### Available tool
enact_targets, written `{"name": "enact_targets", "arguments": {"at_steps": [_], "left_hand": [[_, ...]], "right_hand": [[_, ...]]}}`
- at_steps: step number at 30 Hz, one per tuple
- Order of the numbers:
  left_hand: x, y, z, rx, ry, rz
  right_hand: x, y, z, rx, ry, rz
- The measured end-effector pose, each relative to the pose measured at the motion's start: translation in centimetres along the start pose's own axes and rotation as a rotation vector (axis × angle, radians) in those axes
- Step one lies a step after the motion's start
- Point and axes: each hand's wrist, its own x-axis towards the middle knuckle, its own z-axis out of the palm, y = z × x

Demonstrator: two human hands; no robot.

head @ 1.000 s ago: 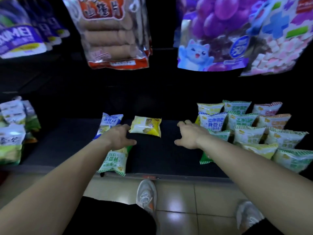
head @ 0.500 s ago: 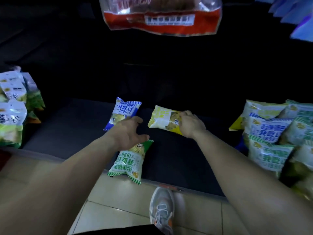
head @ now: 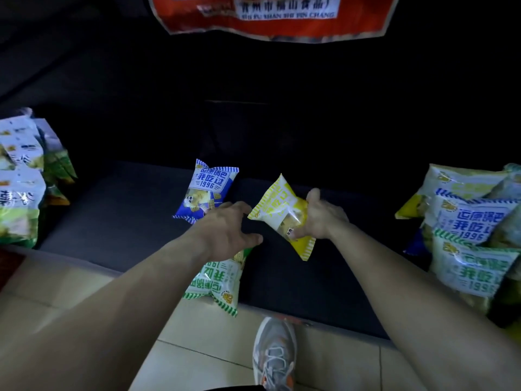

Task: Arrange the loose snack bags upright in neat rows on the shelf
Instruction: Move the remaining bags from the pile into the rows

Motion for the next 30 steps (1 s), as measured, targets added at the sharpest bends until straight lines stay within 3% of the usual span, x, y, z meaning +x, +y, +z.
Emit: {"name": "enact_targets", "arguments": {"at_steps": [7, 14, 18, 24, 30], "left_hand": [[-0.6, 1.0, -0.7, 0.035, 0.009, 0.026], [-2.9, 4.4, -1.8, 0.051, 0.002, 0.109], [-5.2, 8.4, -1.5, -0.118, -0.015, 0.23], [-8.8, 17.0, -0.1, -0.466, -0.173, 0.432], [-9.7, 23.5, 2.1, -0.44, -0.056, 0.495]], "right_hand": [[-5.2, 1.7, -0.4, -0.168, -0.037, -0.028], [-15.2, 5.9, -6.6, -0.115, 0.02, -0.091], [-21.9, 8.5, -10.4, -0.083, 0.095, -0.112], [-30.0, 12.0, -12.9, 0.043, 0.269, -0.121], [-33.2, 16.3, -12.7, 0.077, 0.317, -0.053]]}}
